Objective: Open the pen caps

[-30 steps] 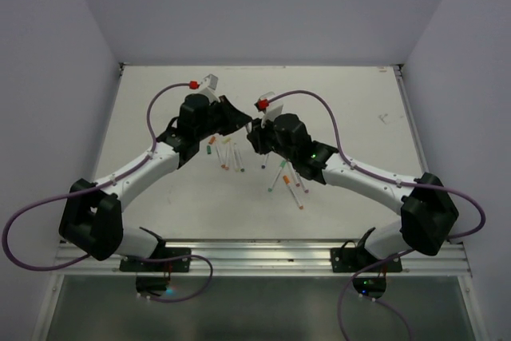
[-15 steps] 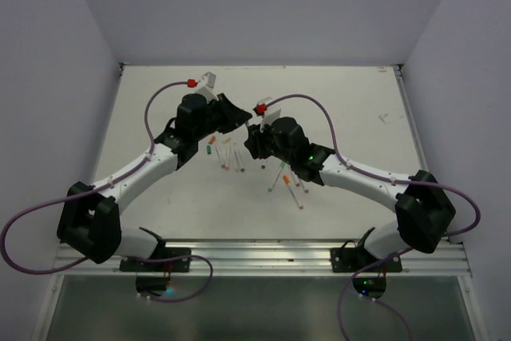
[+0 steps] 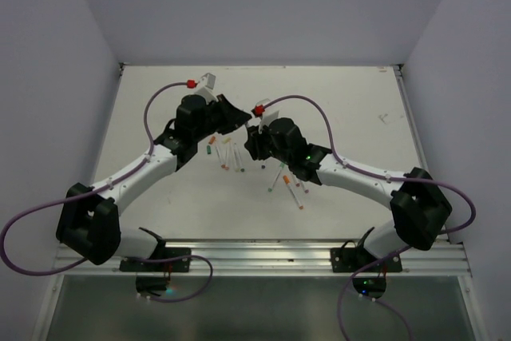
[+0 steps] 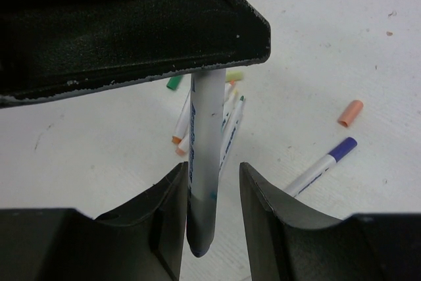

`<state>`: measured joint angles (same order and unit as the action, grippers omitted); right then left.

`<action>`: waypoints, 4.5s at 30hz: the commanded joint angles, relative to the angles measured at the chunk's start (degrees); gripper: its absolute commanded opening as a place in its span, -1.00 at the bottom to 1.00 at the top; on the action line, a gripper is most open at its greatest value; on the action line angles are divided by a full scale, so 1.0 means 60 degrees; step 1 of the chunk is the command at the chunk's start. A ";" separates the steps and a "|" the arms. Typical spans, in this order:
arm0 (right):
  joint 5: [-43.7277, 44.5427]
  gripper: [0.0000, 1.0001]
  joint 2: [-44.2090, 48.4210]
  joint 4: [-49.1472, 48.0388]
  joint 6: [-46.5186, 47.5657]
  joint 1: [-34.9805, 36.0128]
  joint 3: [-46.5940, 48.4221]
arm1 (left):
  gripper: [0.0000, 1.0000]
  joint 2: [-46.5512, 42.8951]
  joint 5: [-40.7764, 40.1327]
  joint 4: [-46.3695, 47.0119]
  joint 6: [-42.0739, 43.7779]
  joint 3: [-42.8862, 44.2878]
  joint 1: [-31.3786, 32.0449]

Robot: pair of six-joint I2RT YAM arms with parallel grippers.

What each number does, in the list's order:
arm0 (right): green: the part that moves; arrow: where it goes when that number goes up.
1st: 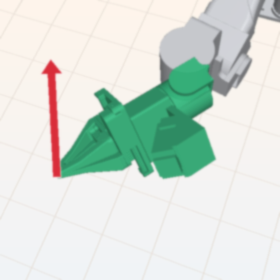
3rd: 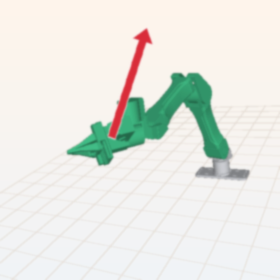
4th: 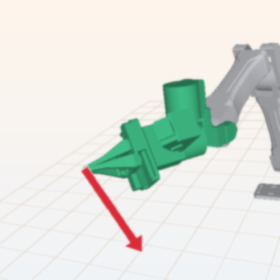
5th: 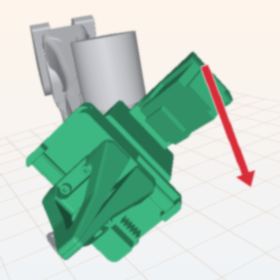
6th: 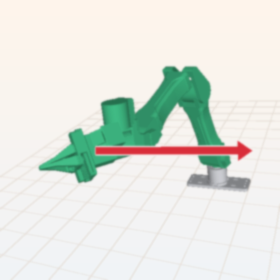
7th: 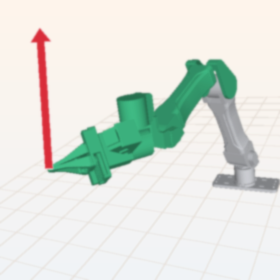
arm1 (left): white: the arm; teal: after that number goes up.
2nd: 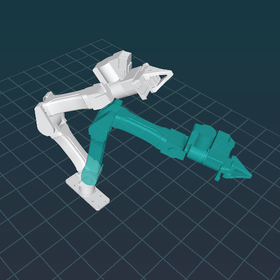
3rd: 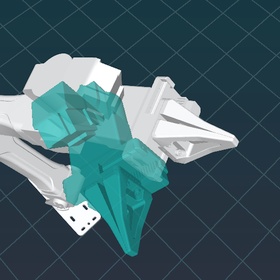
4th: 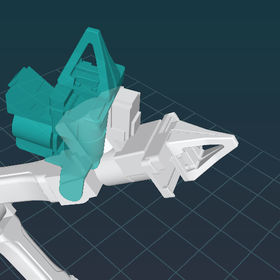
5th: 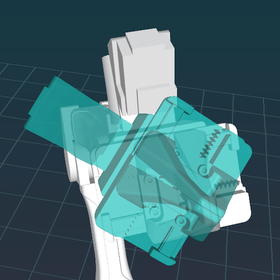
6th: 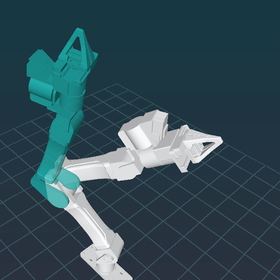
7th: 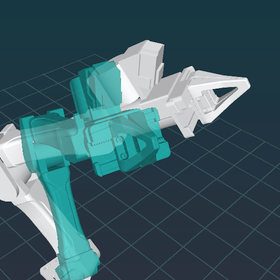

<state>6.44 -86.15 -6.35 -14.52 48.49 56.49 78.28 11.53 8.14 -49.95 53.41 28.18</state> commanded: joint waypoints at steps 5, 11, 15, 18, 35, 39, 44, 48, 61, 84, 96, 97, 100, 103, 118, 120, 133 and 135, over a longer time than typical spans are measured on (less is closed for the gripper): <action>0.0216 -0.20 0.0105 -0.0187 0.0077 0.0048 0.0472 | -1.00 -0.0303 -0.0178 0.0328 0.0371 -0.0127 0.0122; 0.0202 -0.36 0.0032 -0.0099 0.0092 0.0063 0.0502 | -1.00 -0.0303 -0.0193 0.0269 0.0459 -0.0098 0.0166; 0.0201 -0.81 0.0017 -0.0128 0.0092 0.0063 0.0429 | -1.00 -0.0361 -0.0222 0.0269 0.0430 -0.0068 0.0166; 0.0216 -1.00 0.0003 -0.0114 0.0092 0.0063 0.0341 | -0.67 -0.0478 -0.0383 0.0254 0.0386 -0.0083 0.0166; -0.0062 -1.00 0.0135 -0.0172 0.0018 0.0063 -0.0055 | -0.14 -0.0230 -0.0809 0.0752 -0.0243 0.0005 0.0166; -0.0062 -1.00 0.0120 -0.0187 0.0018 0.0048 -0.0025 | -0.17 -0.0098 -0.0779 0.0767 -0.0273 -0.0039 0.0166; -0.0135 -1.00 0.0032 -0.0202 0.0018 0.0048 0.0033 | -0.27 0.0019 -0.0779 0.0826 -0.0288 -0.0068 0.0181; -0.0165 -1.00 0.0032 -0.0216 0.0018 0.0048 0.0063 | -0.35 0.0093 -0.0837 0.0870 -0.0302 -0.0068 0.0195; -0.0223 -1.00 0.0018 -0.0187 0.0018 0.0078 -0.0112 | -1.00 -0.0039 -0.1232 0.0811 -0.0112 -0.0024 0.0210; -0.0399 -1.00 0.0955 -0.0582 -0.0655 0.0268 -0.2837 | -1.00 -0.0259 -0.3532 0.1148 0.0093 0.3212 -0.0829; -0.0209 -1.00 0.0721 -0.0641 -0.0568 0.0356 -0.3219 | -1.00 0.0092 -0.3913 0.0562 -0.0009 0.4925 -0.1650; -0.0209 -1.00 0.0720 -0.0626 -0.0553 0.0356 -0.3219 | -1.00 0.0093 -0.3928 0.0533 0.0005 0.4985 -0.1665; -0.0209 -1.00 0.0560 -0.0597 -0.0538 0.0444 -0.3204 | -1.00 0.0181 -0.4060 0.0533 0.0020 0.5262 -0.1680; -0.0209 -1.00 0.0428 -0.0553 -0.0509 0.0531 -0.3146 | -1.00 0.0283 -0.4192 0.0504 0.0166 0.5512 -0.1694; -0.0370 -1.00 0.0178 -0.0494 -0.0494 0.0693 -0.3043 | -1.00 0.1074 -0.4485 0.0094 0.0664 0.7651 -0.1782; -0.0384 -1.00 0.0324 -0.0524 -0.0509 0.0693 -0.3028 | -1.00 0.1016 -0.4281 -0.0111 0.0708 0.7608 -0.1841; -0.0107 -1.00 0.1555 -0.0699 -0.0348 0.0693 -0.2208 | 0.46 -0.1972 -0.2817 -0.0083 0.0650 0.2659 -0.1987; 0.0069 -1.00 0.1628 -0.0933 -0.0319 0.0693 -0.2048 | 0.56 -0.2104 -0.2161 -0.0156 0.0330 0.1985 -0.1987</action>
<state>5.02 -78.54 -8.71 -17.41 52.75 41.06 68.47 -7.40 6.37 -46.04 69.30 16.51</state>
